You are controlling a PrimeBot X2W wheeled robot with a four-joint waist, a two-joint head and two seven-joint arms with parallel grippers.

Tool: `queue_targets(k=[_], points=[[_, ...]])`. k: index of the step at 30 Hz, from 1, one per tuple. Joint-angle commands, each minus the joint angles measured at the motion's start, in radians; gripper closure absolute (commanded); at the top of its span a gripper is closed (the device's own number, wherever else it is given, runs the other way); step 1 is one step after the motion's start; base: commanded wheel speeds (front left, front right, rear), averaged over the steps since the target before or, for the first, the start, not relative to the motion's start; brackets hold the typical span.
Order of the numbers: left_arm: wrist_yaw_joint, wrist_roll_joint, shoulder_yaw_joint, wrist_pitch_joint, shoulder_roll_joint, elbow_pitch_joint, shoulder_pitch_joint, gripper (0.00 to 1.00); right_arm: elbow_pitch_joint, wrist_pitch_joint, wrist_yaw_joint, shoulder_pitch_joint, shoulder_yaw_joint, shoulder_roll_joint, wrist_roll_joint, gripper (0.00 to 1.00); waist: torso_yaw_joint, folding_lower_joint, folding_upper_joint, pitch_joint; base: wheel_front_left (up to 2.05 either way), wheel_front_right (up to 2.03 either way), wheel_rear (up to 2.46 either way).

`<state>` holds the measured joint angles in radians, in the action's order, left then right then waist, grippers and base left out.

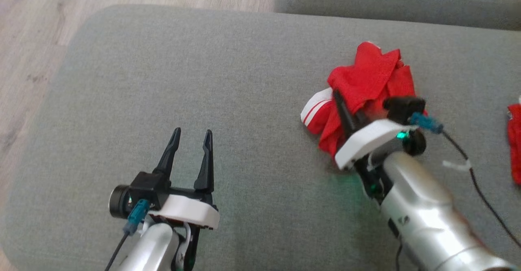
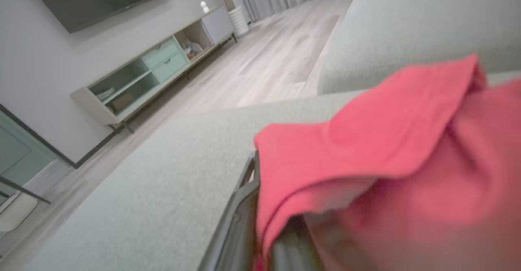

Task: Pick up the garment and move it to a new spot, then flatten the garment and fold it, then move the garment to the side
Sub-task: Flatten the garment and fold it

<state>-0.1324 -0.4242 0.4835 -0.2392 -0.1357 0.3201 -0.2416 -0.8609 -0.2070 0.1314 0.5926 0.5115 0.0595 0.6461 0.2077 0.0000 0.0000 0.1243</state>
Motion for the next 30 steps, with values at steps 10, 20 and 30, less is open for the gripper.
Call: queue_targets(k=[10, 20, 30], points=[[-0.004, -0.027, -0.047, -0.016, -0.005, -0.031, 0.005, 0.0, 0.084, 0.017, -0.001, 0.264, -0.097, 0.105, -0.09, 1.0, -0.005, 0.0, 0.0, -0.078, 0.0, 0.0, 0.0], [0.014, -0.036, -0.036, -0.02, 0.025, -0.012, 0.01, 0.0, 0.087, 0.043, -0.001, 0.584, -0.044, 0.032, -0.073, 1.0, 0.044, 0.0, 0.0, -0.108, 0.0, 0.0, 0.0], [0.007, -0.038, -0.067, -0.022, 0.014, -0.017, 0.037, 0.0, -0.003, -0.044, -0.001, 0.73, -0.149, 0.053, -0.008, 1.0, 0.022, 0.0, 0.0, -0.133, 0.0, 0.0, 0.0]])
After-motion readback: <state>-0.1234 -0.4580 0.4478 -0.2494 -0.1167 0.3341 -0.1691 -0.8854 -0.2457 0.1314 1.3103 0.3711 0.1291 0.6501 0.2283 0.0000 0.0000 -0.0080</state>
